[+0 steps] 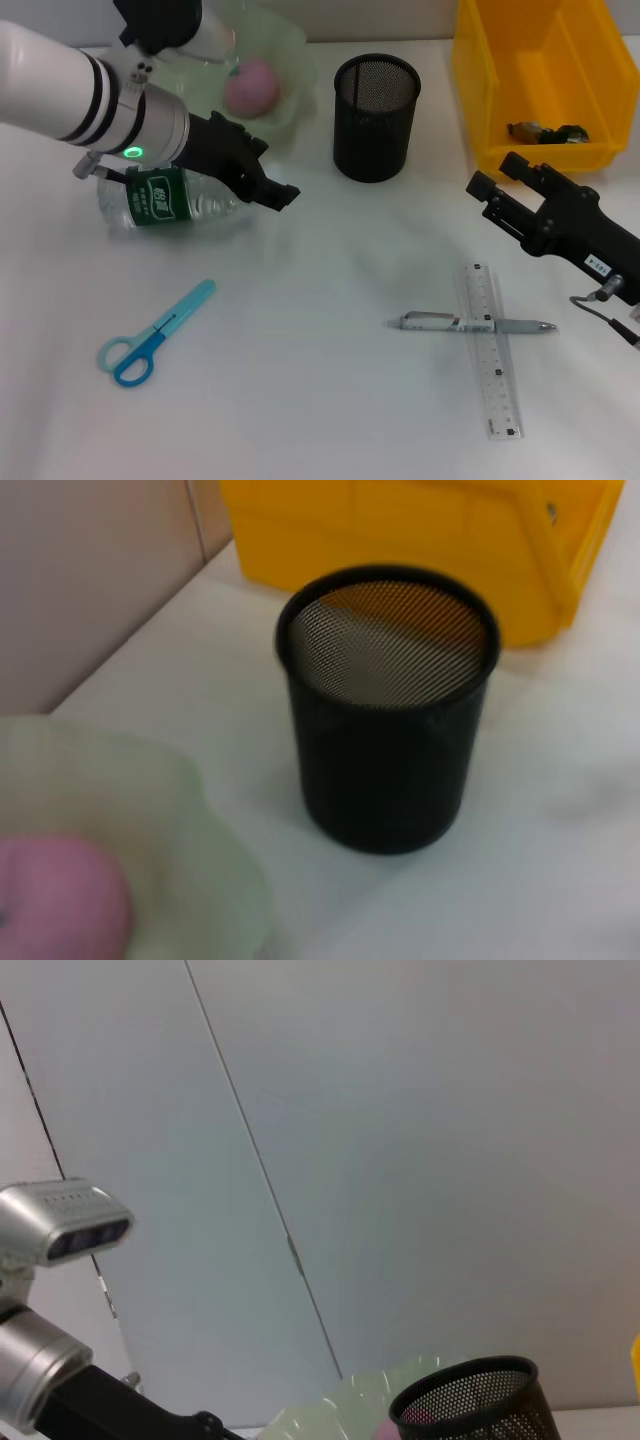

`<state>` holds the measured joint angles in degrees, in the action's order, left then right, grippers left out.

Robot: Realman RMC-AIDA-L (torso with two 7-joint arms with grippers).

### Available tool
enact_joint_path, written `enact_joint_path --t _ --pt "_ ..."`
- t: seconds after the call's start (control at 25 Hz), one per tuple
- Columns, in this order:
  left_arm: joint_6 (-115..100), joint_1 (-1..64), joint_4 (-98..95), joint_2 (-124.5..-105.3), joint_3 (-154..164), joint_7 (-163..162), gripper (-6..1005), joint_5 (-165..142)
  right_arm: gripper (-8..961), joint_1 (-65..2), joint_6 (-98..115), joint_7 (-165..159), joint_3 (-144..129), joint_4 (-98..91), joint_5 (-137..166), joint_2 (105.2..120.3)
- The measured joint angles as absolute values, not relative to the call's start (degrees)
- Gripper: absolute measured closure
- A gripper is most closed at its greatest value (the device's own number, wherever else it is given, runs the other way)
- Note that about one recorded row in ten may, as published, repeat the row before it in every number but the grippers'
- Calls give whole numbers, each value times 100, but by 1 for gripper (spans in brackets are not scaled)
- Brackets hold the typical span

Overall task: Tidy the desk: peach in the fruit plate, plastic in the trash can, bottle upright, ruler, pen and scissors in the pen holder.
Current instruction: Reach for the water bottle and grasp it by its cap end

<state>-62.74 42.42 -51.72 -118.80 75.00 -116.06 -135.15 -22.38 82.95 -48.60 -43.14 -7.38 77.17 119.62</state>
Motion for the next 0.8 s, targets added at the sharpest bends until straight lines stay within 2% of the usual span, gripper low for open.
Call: enact_joint_path --t 0.8 --pt "-5505 4294 -4863 -11910 8104 -11610 215 -13540 300 -2390 8031 -4860 -4278 -641 7721 11962"
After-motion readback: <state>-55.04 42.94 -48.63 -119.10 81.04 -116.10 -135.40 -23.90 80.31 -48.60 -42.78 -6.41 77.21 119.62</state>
